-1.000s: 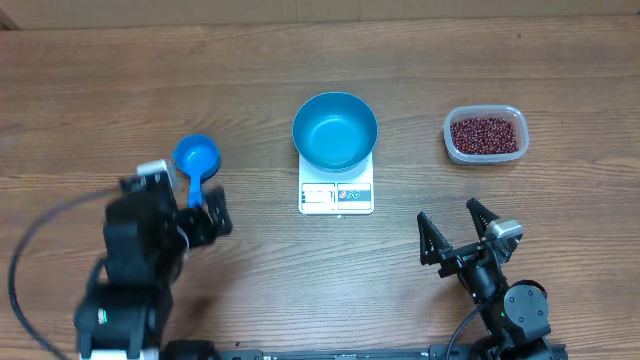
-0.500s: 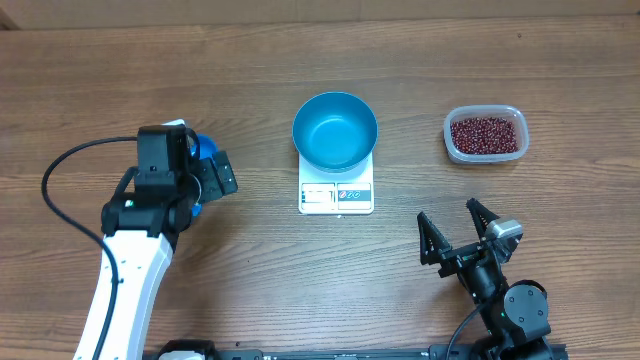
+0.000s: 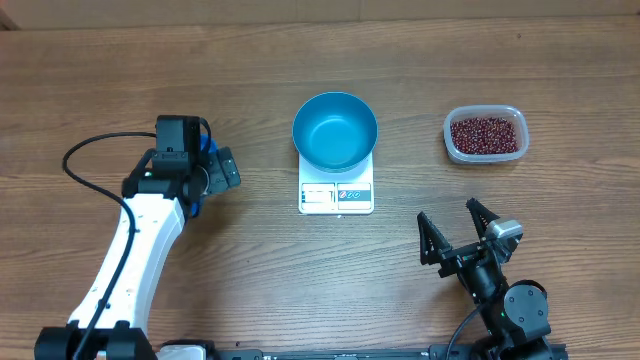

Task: Scoop item into bowl and weigh 150g on scale
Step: 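Move the left gripper down to the blue scoop and grasp its handle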

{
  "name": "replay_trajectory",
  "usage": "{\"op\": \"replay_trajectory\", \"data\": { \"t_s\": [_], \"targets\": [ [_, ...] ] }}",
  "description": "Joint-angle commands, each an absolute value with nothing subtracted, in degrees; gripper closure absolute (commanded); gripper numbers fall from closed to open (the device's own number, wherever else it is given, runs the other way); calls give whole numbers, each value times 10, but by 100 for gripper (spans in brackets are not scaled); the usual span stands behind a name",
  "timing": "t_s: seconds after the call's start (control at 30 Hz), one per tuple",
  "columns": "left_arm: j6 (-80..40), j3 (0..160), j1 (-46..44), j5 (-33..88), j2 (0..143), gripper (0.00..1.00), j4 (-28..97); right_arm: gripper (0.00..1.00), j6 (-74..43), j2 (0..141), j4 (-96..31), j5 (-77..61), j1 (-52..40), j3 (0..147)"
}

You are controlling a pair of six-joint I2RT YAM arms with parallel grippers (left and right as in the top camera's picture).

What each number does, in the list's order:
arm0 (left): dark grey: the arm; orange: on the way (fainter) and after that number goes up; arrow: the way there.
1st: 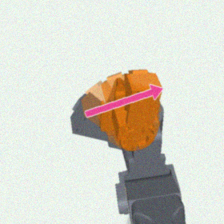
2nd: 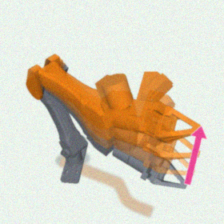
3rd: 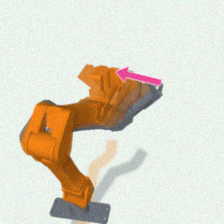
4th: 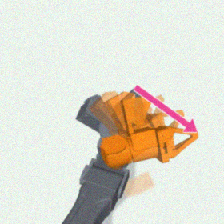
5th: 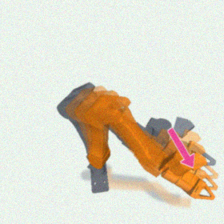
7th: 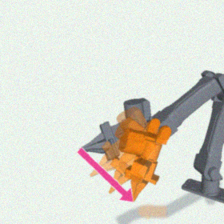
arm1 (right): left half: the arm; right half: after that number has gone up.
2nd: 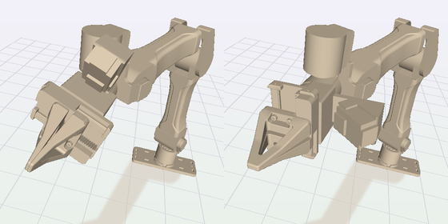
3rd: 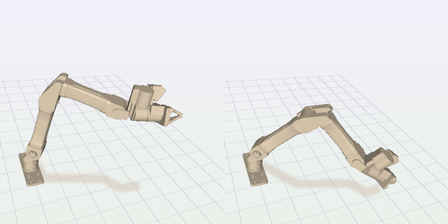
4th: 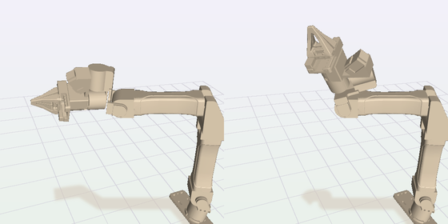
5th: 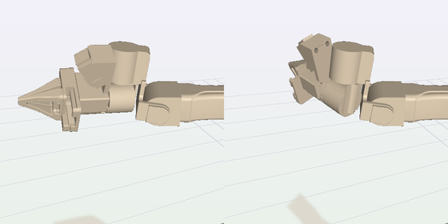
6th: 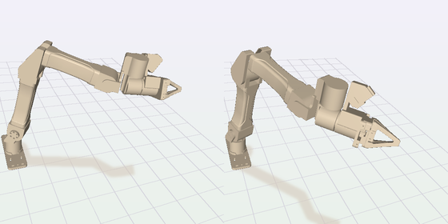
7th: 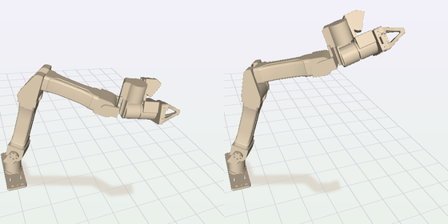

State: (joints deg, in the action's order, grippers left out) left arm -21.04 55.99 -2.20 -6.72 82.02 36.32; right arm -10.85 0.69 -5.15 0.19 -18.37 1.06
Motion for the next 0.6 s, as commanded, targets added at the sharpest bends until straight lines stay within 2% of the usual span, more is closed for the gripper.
{"op": "replay_trajectory", "data": {
  "t_s": [0.0, 0.57],
  "targets": [
    [-218, 573, -18, -82, 843, 0, 344, 0, -106, 2, -48, -1, -181, 5],
    [-205, 573, -18, -119, 943, 0, 316, 0, -106, 2, -48, -1, -181, 5]
  ]
}}
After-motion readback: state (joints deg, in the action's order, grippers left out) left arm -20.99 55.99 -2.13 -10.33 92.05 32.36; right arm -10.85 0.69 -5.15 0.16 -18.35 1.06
